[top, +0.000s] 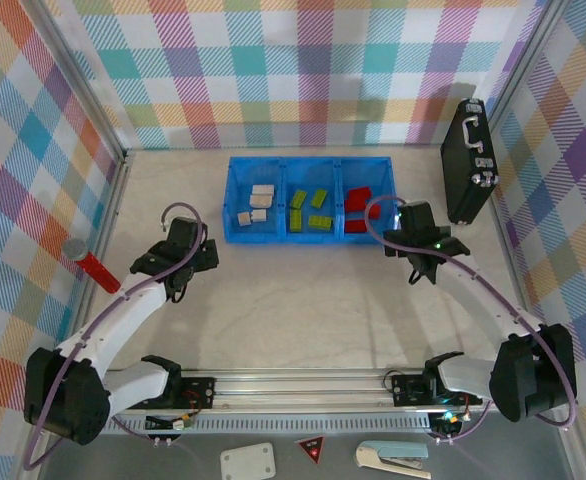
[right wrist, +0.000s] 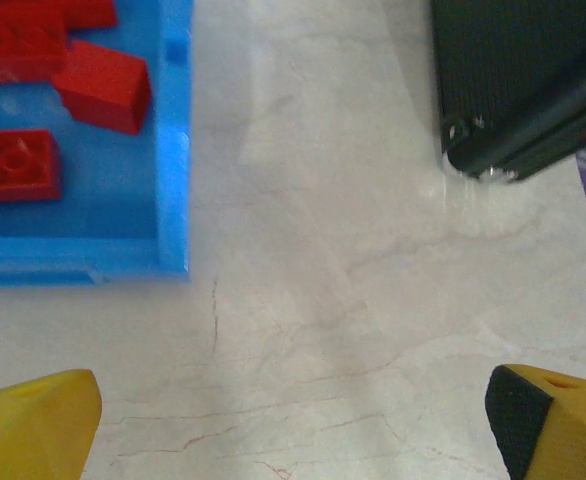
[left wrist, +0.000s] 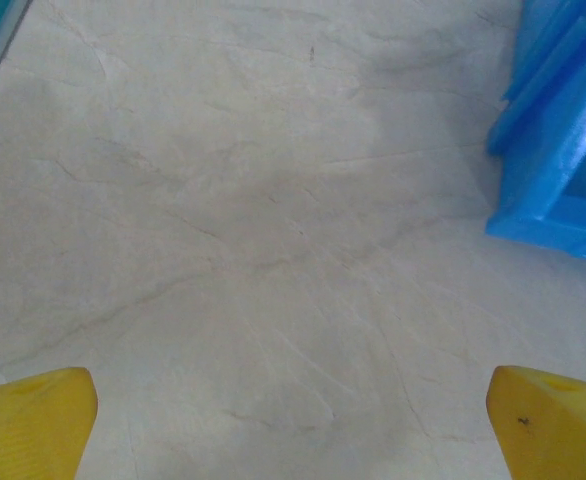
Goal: Sort the legos into containers by color
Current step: Reset both arms
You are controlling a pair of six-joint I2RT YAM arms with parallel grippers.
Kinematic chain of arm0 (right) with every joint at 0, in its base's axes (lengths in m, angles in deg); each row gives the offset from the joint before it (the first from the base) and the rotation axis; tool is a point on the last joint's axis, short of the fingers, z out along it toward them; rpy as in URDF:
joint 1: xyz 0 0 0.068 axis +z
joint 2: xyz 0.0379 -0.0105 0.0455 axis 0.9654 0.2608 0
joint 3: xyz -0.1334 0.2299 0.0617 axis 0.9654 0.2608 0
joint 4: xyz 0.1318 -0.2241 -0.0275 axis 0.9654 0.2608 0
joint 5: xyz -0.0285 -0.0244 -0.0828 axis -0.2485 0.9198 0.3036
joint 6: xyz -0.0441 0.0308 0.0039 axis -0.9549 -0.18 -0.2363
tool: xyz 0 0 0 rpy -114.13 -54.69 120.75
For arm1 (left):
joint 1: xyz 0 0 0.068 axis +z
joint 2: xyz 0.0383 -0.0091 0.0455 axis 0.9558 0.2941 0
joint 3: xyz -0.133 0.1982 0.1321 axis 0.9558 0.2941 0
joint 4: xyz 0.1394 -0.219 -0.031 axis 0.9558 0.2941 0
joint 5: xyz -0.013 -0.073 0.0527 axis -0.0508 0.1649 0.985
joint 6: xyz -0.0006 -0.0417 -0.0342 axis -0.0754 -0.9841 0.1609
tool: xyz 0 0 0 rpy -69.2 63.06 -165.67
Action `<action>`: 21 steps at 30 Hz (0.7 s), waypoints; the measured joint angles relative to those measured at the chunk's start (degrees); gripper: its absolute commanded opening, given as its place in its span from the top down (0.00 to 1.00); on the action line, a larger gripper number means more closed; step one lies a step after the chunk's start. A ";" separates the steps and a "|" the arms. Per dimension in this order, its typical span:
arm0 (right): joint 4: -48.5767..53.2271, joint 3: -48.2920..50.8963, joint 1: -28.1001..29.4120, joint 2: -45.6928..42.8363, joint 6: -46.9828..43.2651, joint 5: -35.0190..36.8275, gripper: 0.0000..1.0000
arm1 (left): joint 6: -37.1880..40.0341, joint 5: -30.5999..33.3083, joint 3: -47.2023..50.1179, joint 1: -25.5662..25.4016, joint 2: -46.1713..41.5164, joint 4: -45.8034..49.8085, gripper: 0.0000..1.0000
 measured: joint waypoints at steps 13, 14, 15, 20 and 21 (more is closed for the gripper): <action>-27.39 19.63 -4.68 3.32 -0.70 1.42 0.01 | 10.95 5.25 10.62 1.03 5.25 -25.33 0.00; -30.08 20.26 -5.03 3.34 -1.03 1.07 0.01 | 11.47 4.66 11.23 1.62 6.08 -27.65 0.00; -32.68 20.74 -5.51 3.34 -1.36 0.44 0.01 | 11.85 4.11 11.82 2.12 6.86 -29.75 0.00; -43.23 21.81 -8.83 4.31 -2.34 -3.41 0.01 | 13.55 0.63 14.64 3.61 10.73 -40.37 0.00; -45.29 21.92 -9.73 4.81 -2.32 -4.44 0.01 | 13.90 -0.37 15.30 4.09 11.41 -42.53 0.00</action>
